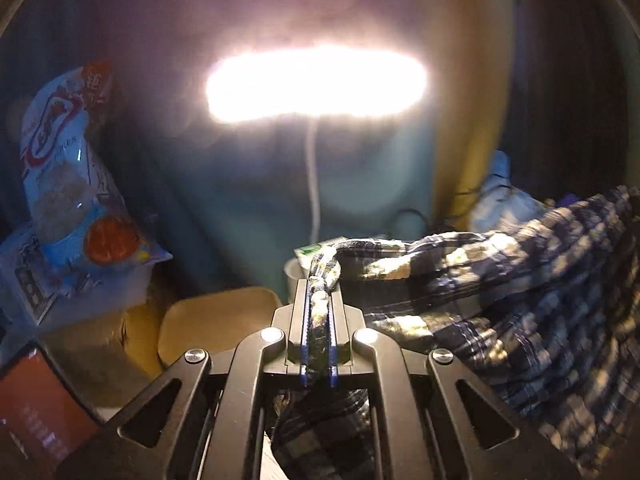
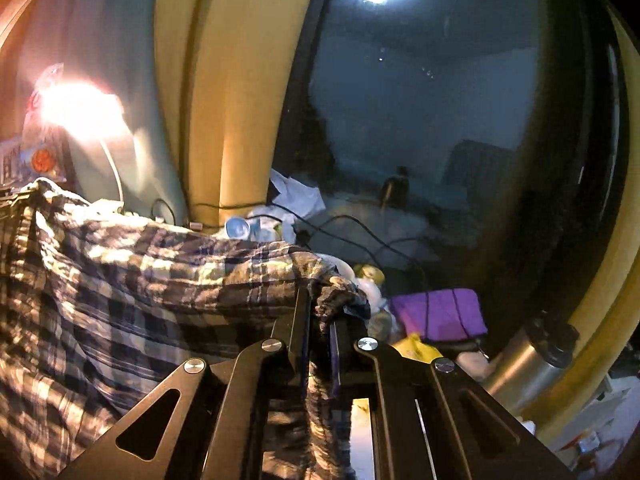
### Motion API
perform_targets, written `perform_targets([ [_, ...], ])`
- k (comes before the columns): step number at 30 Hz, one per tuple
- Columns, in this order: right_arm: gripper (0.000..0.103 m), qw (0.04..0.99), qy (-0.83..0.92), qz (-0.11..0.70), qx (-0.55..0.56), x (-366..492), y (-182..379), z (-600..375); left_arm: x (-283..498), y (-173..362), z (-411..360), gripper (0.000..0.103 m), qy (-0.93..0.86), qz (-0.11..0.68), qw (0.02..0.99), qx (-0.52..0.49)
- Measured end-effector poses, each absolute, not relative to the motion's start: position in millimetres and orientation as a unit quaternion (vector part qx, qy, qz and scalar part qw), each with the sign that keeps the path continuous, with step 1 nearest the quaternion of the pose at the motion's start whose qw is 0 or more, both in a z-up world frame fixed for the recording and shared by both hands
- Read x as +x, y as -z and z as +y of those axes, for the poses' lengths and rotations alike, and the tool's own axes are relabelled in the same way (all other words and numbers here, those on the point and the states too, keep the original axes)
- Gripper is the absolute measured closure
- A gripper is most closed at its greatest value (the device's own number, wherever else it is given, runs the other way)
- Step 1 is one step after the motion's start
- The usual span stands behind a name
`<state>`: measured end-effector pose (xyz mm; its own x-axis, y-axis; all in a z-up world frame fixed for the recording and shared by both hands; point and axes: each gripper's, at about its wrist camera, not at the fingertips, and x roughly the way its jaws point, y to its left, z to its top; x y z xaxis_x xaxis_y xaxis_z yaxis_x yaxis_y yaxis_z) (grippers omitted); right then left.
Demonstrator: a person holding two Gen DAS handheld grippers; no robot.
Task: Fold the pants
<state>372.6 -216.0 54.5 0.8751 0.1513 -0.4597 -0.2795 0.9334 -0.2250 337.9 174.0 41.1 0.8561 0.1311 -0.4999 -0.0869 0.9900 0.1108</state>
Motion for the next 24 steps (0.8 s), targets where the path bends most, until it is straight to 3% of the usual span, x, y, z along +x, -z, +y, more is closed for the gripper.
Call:
perform_targets([
  [7,0.096,0.943,-0.113,0.278,-0.143,438,-2,-193,397,15,181,0.097,-0.062,0.317,0.945,0.061],
  [12,0.096,0.929,-0.092,0.328,-0.145,479,43,-196,426,63,184,0.089,-0.060,0.379,0.922,0.053],
  [15,0.096,0.924,-0.080,0.341,-0.153,488,58,-194,427,66,183,0.076,-0.075,0.388,0.917,0.055],
  [16,0.096,0.923,-0.075,0.343,-0.156,491,61,-194,423,63,183,0.064,-0.077,0.386,0.918,0.053],
  [17,0.096,0.922,-0.070,0.347,-0.155,493,63,-196,420,59,184,0.047,-0.076,0.382,0.920,0.049],
  [19,0.096,0.921,-0.070,0.353,-0.147,495,63,-201,410,49,185,0.029,-0.080,0.371,0.924,0.048],
  [23,0.095,0.919,-0.084,0.353,-0.153,492,52,-199,383,32,182,0.028,-0.079,0.364,0.926,0.056],
  [24,0.090,0.920,-0.088,0.349,-0.153,487,46,-199,373,27,180,0.028,-0.076,0.363,0.927,0.056],
])
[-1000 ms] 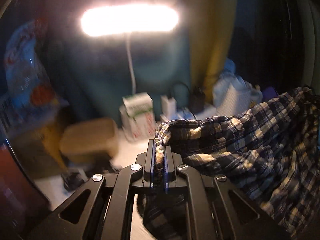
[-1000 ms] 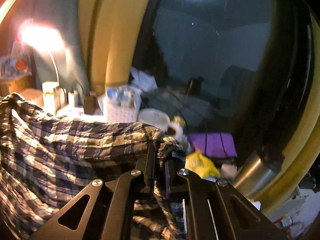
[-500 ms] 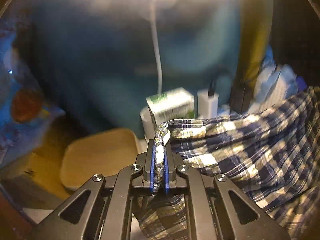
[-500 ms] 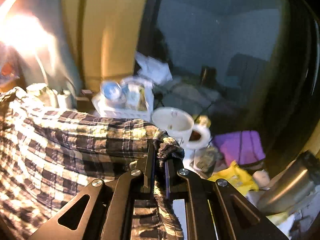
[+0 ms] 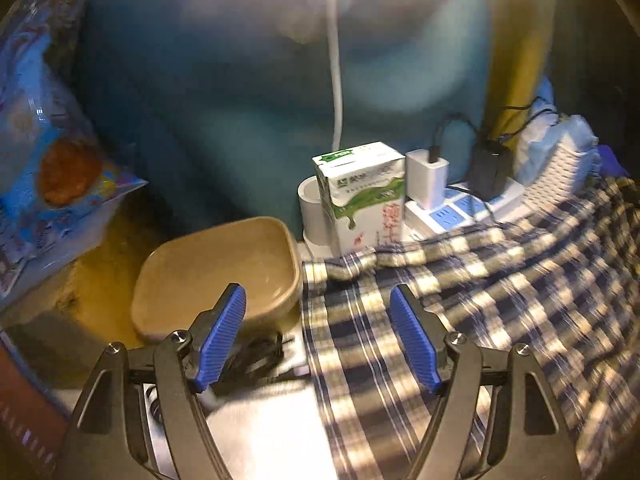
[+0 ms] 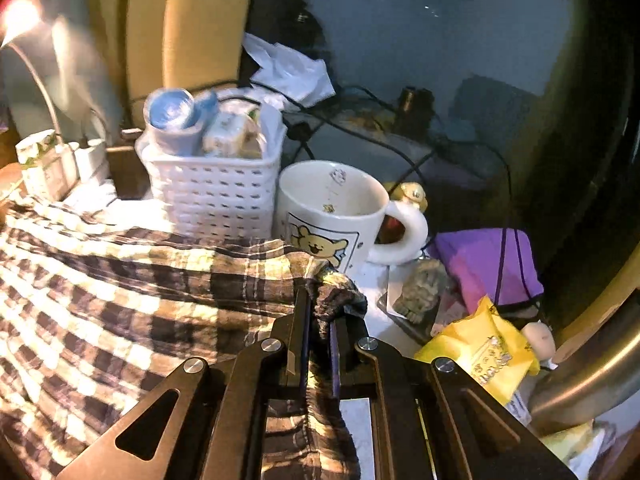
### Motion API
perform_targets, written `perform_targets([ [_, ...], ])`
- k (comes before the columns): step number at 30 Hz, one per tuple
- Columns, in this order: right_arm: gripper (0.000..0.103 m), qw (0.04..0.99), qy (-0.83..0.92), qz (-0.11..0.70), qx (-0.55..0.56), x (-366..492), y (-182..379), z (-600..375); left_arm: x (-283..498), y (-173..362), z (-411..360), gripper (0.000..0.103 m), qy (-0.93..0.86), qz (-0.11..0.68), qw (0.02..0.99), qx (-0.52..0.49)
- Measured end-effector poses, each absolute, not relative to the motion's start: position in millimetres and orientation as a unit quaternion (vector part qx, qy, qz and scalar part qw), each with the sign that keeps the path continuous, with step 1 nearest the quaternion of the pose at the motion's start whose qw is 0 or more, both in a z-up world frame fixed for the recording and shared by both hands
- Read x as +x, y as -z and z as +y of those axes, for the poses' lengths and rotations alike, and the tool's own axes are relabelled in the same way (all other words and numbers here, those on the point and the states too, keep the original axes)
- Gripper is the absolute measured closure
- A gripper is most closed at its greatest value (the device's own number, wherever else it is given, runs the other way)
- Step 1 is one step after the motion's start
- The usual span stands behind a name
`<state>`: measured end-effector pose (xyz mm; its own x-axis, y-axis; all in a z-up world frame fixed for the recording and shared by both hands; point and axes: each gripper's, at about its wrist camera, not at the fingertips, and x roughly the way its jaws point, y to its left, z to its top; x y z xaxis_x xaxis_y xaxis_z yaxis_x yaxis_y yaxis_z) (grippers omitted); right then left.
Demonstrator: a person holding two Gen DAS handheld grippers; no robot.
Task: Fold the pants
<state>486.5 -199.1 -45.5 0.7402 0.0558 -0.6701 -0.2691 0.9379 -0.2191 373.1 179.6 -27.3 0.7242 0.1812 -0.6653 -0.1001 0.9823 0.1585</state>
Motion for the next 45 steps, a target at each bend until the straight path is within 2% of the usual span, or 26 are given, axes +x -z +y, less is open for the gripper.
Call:
perform_targets([
  [4,0.071,0.925,-0.105,0.330,-0.156,456,25,-205,327,19,168,0.028,-0.064,0.363,0.928,0.050],
  [6,0.030,0.928,-0.105,0.318,-0.161,435,16,-210,300,17,164,0.027,-0.051,0.367,0.928,0.030],
  [8,0.026,0.933,-0.113,0.300,-0.164,411,6,-217,275,20,160,0.026,-0.039,0.373,0.927,0.008],
  [15,0.026,0.932,-0.116,0.300,-0.168,348,-5,-249,206,46,131,0.018,0.017,0.398,0.916,-0.048],
  [24,0.026,0.916,-0.122,0.363,-0.115,307,30,-300,180,76,105,0.019,0.059,0.427,0.899,-0.081],
  [25,0.026,0.914,-0.125,0.370,-0.111,305,34,-303,180,79,103,0.026,0.059,0.429,0.898,-0.078],
  [26,0.026,0.910,-0.127,0.379,-0.109,302,41,-306,182,83,101,0.054,0.056,0.435,0.896,-0.077],
  [28,0.026,0.905,-0.127,0.391,-0.110,298,51,-308,188,94,101,0.083,0.048,0.459,0.884,-0.079],
  [31,0.036,0.898,-0.140,0.402,-0.108,291,59,-307,188,95,98,0.096,0.051,0.454,0.886,-0.072],
  [34,0.042,0.894,-0.136,0.407,-0.131,287,69,-303,190,92,99,0.098,0.034,0.445,0.893,-0.060],
  [36,0.074,0.891,-0.128,0.415,-0.133,289,77,-304,193,90,103,0.098,0.019,0.444,0.894,-0.052],
  [38,0.084,0.889,-0.125,0.422,-0.123,291,79,-306,196,84,111,0.098,0.001,0.438,0.898,-0.038],
  [42,0.085,0.890,-0.154,0.411,-0.121,282,65,-291,205,73,132,0.097,-0.024,0.430,0.902,-0.038],
  [45,0.085,0.892,-0.154,0.404,-0.130,281,60,-284,209,65,144,0.087,-0.013,0.438,0.897,-0.066],
])
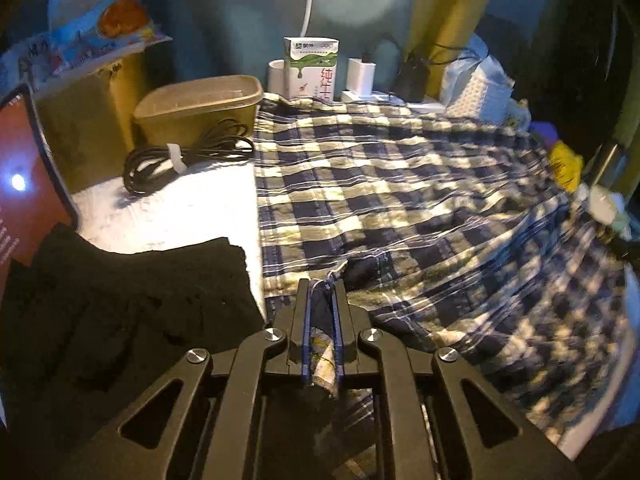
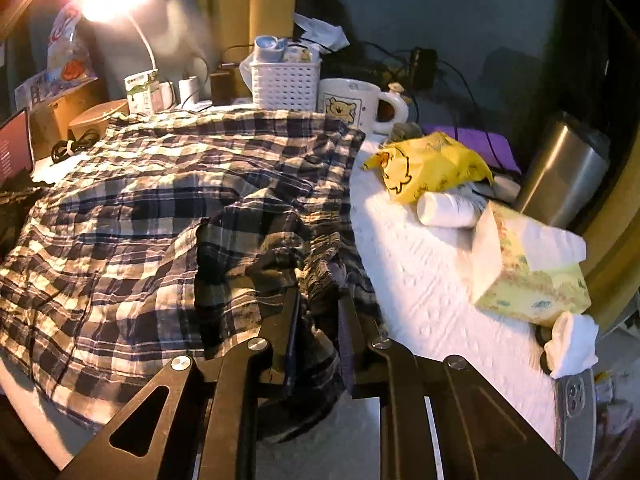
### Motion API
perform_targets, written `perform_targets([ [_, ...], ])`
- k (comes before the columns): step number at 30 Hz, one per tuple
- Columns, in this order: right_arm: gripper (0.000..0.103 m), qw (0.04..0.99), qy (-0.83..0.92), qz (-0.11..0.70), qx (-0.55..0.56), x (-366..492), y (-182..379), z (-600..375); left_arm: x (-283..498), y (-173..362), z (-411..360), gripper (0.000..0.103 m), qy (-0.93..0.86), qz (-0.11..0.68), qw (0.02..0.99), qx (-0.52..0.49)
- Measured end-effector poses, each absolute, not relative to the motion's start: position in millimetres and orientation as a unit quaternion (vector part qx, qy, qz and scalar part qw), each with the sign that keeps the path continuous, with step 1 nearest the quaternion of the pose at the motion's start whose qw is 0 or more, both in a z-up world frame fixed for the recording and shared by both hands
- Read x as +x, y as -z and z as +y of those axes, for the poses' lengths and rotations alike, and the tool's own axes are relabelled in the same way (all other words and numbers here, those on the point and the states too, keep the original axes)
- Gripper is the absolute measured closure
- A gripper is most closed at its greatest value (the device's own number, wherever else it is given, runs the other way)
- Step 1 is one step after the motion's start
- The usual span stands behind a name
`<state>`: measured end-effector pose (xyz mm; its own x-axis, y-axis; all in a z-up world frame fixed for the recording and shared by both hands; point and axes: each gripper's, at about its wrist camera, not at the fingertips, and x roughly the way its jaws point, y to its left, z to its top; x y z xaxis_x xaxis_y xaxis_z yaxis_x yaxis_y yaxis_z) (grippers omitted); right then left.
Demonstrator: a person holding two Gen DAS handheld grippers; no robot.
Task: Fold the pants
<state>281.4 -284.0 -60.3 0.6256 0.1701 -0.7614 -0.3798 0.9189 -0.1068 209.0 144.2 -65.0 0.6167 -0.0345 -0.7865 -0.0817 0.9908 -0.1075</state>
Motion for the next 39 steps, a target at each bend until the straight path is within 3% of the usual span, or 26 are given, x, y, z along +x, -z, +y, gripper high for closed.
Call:
perform_targets([
  [2,0.085,0.892,-0.145,0.407,-0.130,282,61,-285,199,56,146,0.052,-0.020,0.427,0.902,-0.067],
  [4,0.085,0.893,-0.142,0.409,-0.126,279,61,-287,185,50,148,0.041,-0.024,0.418,0.906,-0.067],
  [12,0.085,0.899,-0.136,0.400,-0.119,249,56,-291,112,71,128,0.035,0.047,0.470,0.868,-0.153],
  [17,0.085,0.904,-0.132,0.390,-0.112,241,57,-296,83,89,96,0.034,0.054,0.478,0.864,-0.151],
  [19,0.076,0.903,-0.131,0.393,-0.113,241,60,-298,77,87,86,0.034,0.045,0.473,0.869,-0.139],
  [20,0.056,0.902,-0.124,0.398,-0.116,242,64,-299,75,85,82,0.035,0.048,0.469,0.872,-0.134],
  [21,0.044,0.902,-0.122,0.397,-0.114,241,65,-301,74,85,76,0.037,0.056,0.468,0.873,-0.123],
  [22,0.034,0.905,-0.125,0.392,-0.108,240,67,-304,72,85,71,0.067,0.059,0.464,0.878,-0.102],
  [23,0.034,0.906,-0.130,0.390,-0.103,238,68,-306,72,87,64,0.094,0.057,0.466,0.880,-0.077],
  [25,0.044,0.904,-0.130,0.395,-0.101,238,73,-308,70,87,61,0.098,0.054,0.464,0.883,-0.053],
  [26,0.075,0.901,-0.132,0.401,-0.102,237,77,-308,69,87,64,0.100,0.057,0.466,0.881,-0.055],
  [27,0.088,0.898,-0.131,0.407,-0.101,237,79,-308,68,85,66,0.100,0.058,0.466,0.881,-0.055],
  [29,0.096,0.898,-0.133,0.407,-0.100,232,79,-306,63,78,72,0.100,0.061,0.461,0.884,-0.052],
  [39,0.103,0.921,-0.125,0.355,-0.103,180,21,-310,34,45,95,0.100,0.074,0.433,0.896,-0.068],
])
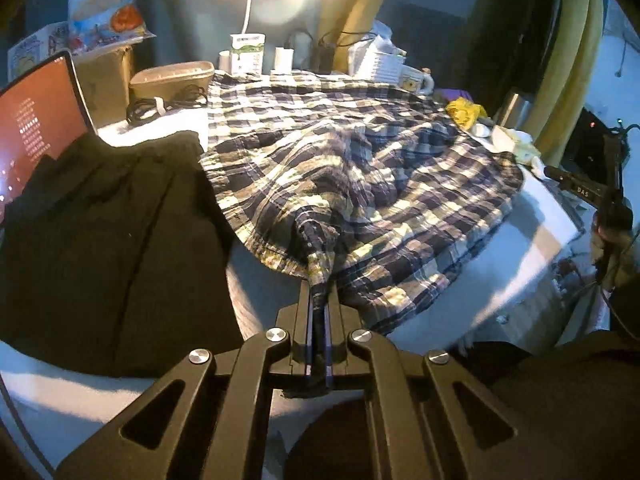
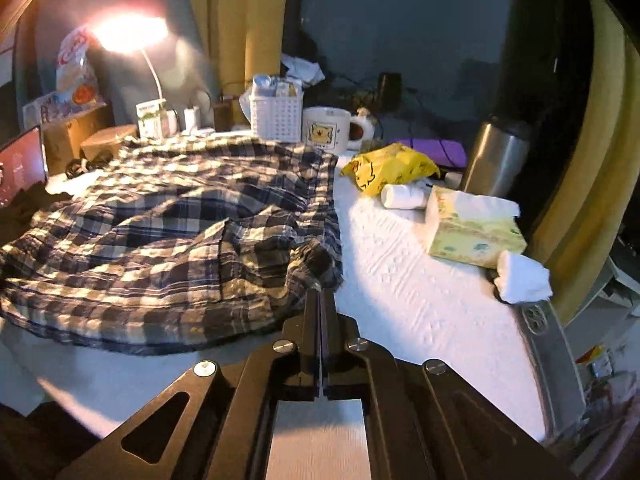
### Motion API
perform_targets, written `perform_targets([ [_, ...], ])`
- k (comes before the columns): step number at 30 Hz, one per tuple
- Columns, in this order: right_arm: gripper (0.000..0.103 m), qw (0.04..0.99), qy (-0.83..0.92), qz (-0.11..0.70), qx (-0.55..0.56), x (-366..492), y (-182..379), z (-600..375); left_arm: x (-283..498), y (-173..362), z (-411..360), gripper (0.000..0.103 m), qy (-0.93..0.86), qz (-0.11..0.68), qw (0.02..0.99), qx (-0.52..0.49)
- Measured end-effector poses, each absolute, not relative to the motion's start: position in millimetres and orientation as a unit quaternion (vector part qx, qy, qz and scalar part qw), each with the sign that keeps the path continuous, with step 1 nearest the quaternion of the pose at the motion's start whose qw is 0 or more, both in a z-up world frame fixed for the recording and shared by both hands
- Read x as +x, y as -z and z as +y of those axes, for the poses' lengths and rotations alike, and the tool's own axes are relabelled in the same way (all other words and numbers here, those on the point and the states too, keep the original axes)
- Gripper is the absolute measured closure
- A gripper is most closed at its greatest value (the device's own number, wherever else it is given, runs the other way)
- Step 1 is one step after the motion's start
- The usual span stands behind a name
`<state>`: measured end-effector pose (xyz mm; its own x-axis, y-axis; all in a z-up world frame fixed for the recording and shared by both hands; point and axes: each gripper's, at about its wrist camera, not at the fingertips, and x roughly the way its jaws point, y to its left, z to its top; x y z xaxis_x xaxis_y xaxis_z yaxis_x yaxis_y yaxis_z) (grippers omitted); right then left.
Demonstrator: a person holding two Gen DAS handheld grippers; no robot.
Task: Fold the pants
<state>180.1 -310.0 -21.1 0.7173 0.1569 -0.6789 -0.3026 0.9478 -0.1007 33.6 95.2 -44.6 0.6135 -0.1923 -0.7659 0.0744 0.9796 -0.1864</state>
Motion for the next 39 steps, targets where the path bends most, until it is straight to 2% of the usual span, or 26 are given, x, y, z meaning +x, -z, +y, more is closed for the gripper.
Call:
perform_targets([
  [7,0.102,0.924,-0.121,0.351,-0.087,187,31,-314,29,52,91,0.100,0.078,0.437,0.894,-0.063],
  [10,0.096,0.921,-0.124,0.360,-0.085,208,42,-310,32,55,89,0.100,0.073,0.435,0.895,-0.062],
  [11,0.076,0.920,-0.124,0.361,-0.086,215,45,-308,33,57,89,0.100,0.071,0.437,0.895,-0.063],
  [12,0.038,0.919,-0.126,0.364,-0.085,223,47,-306,34,59,90,0.100,0.068,0.439,0.894,-0.065],
  [13,0.023,0.919,-0.130,0.362,-0.083,229,47,-304,35,61,90,0.100,0.067,0.441,0.893,-0.065],
  [14,0.020,0.920,-0.136,0.358,-0.081,234,47,-303,36,62,90,0.100,0.066,0.441,0.893,-0.065],
  [16,0.021,0.920,-0.145,0.351,-0.093,243,45,-296,38,64,91,0.100,0.064,0.442,0.892,-0.063],
  [17,0.032,0.920,-0.146,0.347,-0.105,247,45,-292,38,64,91,0.100,0.065,0.442,0.893,-0.063],
  [18,0.051,0.918,-0.151,0.350,-0.110,253,47,-290,39,64,91,0.100,0.065,0.441,0.893,-0.062],
  [20,0.063,0.904,-0.165,0.378,-0.111,266,58,-288,39,65,92,0.100,0.066,0.440,0.893,-0.063],
  [21,0.072,0.898,-0.169,0.388,-0.116,268,64,-286,40,65,93,0.100,0.066,0.439,0.894,-0.063],
  [24,0.088,0.892,-0.162,0.398,-0.142,260,77,-283,37,64,93,0.100,0.071,0.437,0.894,-0.065],
  [26,0.093,0.896,-0.151,0.392,-0.143,246,73,-286,34,61,95,0.100,0.074,0.434,0.895,-0.068],
  [34,0.094,0.912,-0.123,0.374,-0.112,180,35,-315,19,42,101,0.100,0.095,0.411,0.905,-0.060],
  [39,0.094,0.900,-0.115,0.407,-0.108,168,65,-323,19,77,100,0.100,0.098,0.465,0.878,-0.055],
])
